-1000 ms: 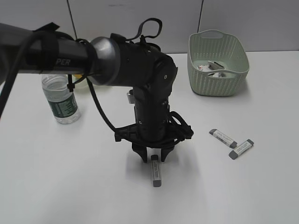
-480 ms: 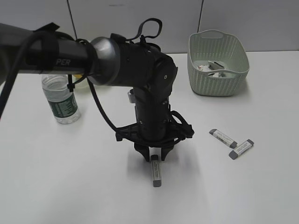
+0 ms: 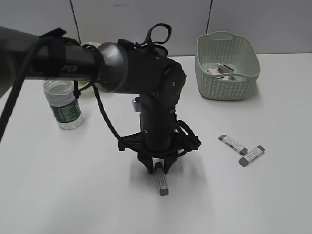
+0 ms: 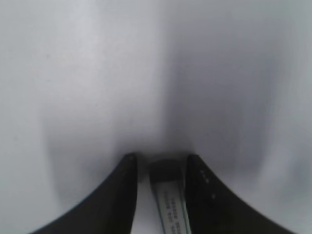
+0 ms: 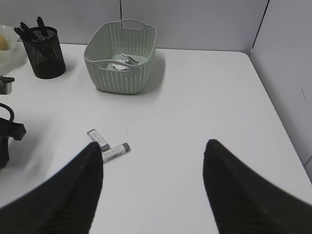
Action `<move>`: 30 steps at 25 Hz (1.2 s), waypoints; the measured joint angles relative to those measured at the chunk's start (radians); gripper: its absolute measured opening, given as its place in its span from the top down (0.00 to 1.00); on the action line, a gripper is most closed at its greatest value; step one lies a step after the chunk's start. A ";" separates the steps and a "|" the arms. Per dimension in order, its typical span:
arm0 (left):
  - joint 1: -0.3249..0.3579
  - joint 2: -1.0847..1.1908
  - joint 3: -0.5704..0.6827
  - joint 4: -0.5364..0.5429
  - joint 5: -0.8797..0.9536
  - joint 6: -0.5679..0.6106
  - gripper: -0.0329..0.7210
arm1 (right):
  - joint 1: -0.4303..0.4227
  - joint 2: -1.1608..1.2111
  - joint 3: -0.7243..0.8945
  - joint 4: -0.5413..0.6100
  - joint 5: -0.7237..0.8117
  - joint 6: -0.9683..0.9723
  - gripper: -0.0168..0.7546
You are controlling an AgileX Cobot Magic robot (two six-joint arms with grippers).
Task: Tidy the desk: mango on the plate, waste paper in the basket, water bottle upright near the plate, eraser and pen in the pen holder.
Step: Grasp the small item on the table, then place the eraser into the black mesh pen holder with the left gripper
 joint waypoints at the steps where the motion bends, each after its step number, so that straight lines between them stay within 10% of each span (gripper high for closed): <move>1: 0.000 0.000 0.000 0.000 0.000 0.000 0.62 | 0.000 0.000 0.000 0.000 0.000 0.000 0.32; 13: -0.001 -0.018 -0.031 0.049 0.018 0.000 0.76 | 0.000 0.000 0.000 0.000 0.000 0.000 0.32; 30: 0.020 -0.192 -0.202 0.611 -0.372 -0.002 0.76 | 0.000 0.000 0.000 0.000 0.000 0.000 0.32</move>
